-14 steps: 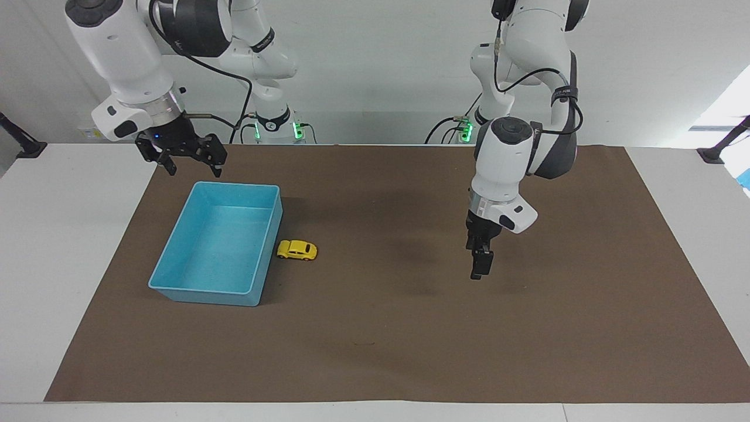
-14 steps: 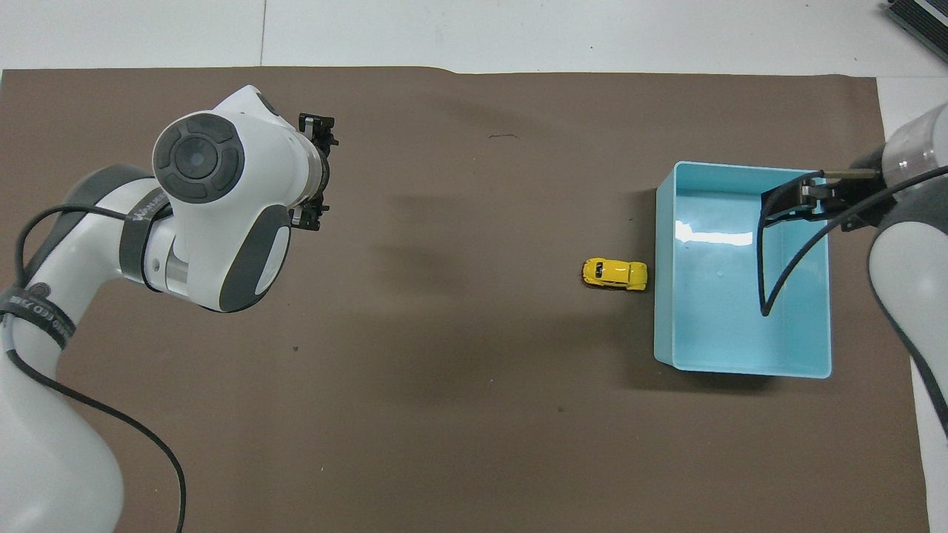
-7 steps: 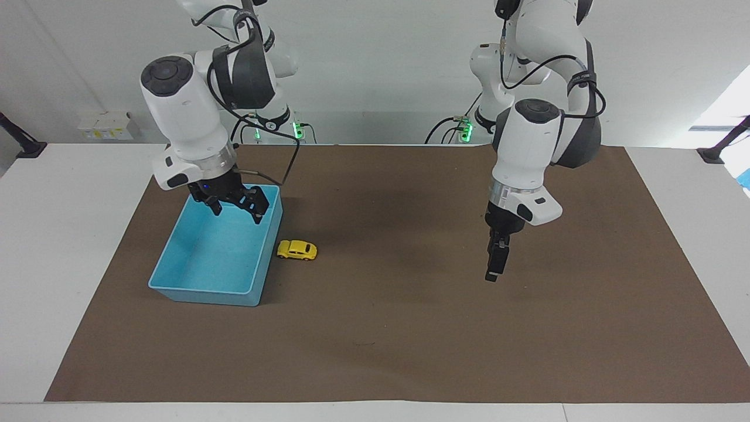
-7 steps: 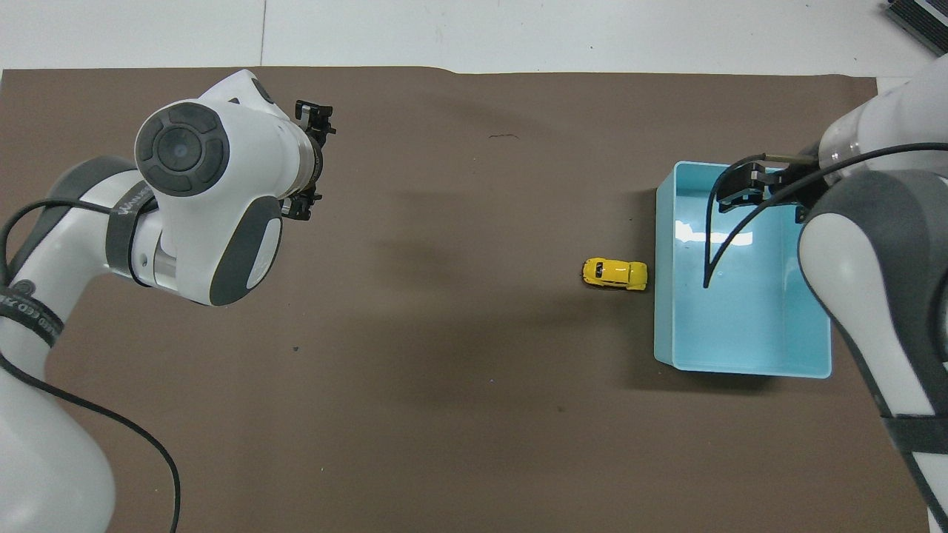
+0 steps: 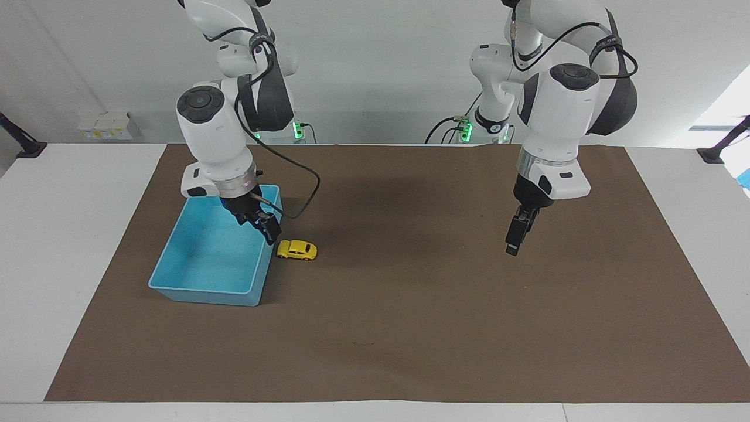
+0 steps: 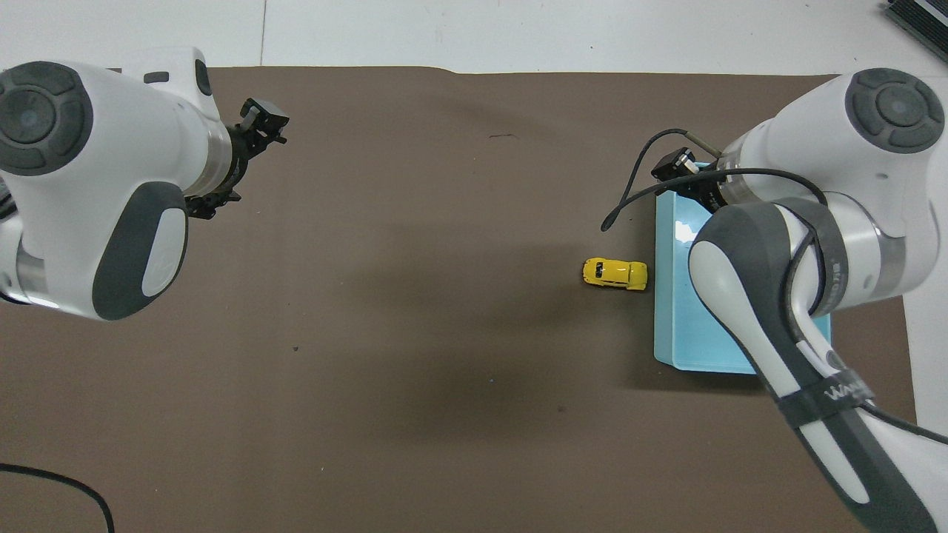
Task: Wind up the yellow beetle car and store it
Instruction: 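Raise the left gripper away while the right gripper reaches the car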
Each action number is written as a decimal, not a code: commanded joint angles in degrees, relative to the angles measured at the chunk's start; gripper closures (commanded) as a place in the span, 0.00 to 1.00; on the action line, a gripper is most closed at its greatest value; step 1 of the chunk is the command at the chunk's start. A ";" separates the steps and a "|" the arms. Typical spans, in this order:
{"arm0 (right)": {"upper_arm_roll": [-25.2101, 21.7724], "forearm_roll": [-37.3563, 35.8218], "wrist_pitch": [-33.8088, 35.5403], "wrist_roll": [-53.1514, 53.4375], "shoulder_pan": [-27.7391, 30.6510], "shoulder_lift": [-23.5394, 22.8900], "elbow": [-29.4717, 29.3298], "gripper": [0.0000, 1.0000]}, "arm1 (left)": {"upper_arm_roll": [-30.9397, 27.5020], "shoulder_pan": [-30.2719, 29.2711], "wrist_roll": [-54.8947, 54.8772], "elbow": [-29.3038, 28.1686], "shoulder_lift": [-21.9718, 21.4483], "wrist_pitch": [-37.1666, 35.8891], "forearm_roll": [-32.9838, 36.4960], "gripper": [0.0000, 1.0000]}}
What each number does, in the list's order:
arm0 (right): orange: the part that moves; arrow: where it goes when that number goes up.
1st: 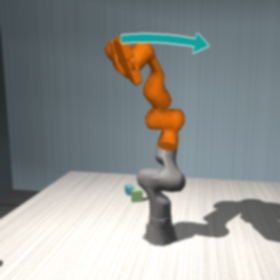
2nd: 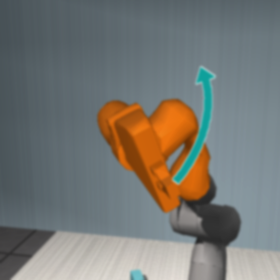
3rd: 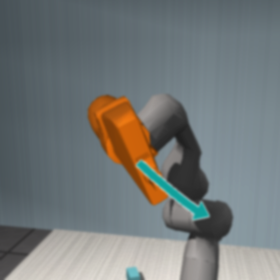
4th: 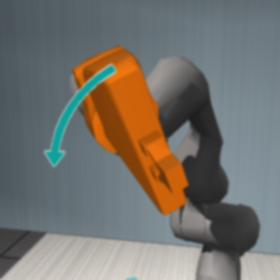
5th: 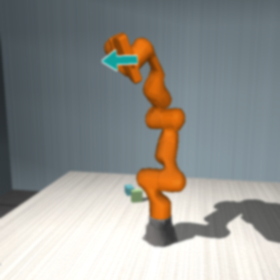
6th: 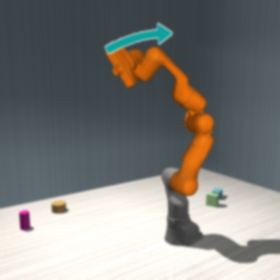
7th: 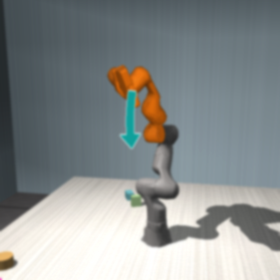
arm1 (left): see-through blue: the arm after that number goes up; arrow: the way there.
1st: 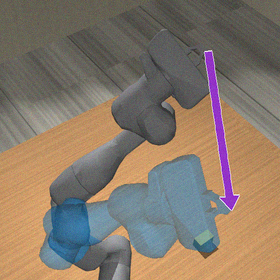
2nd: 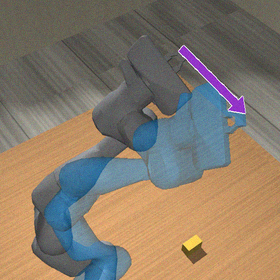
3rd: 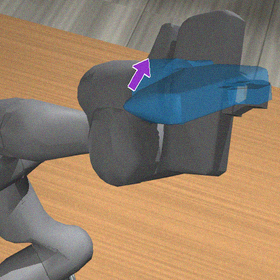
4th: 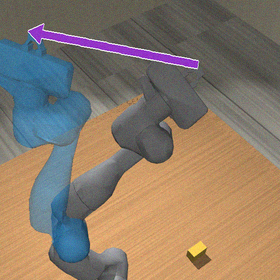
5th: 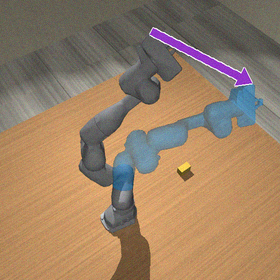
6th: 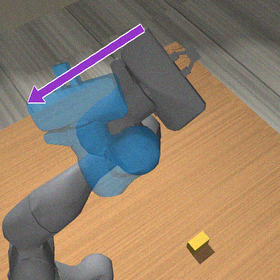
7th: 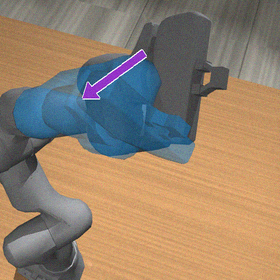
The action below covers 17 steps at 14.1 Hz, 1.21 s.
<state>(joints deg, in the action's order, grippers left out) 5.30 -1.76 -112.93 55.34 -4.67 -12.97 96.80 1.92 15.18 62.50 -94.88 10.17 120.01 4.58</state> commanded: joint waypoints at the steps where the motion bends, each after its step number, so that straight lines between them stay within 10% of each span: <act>1: 0.15 -1.66 -3.34 11.59 -1.30 -1.43 0.76 0.00 | 0.54 -1.63 -9.38 -0.48 -2.26 -3.81 -0.98 0.00; 11: 0.15 -1.75 -8.09 43.41 -4.64 -5.83 0.84 0.00 | 0.54 -4.10 -36.73 -0.74 -7.97 -16.20 -1.06 0.00; 17: 0.15 -2.54 -16.77 54.16 -5.26 -5.84 11.63 0.00 | 0.54 -7.96 -47.10 -1.18 -11.57 -19.98 -1.06 0.00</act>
<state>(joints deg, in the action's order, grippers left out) 5.30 -3.06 -124.87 106.19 -10.03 -19.82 102.80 1.83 9.54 19.27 -94.88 1.22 101.94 4.49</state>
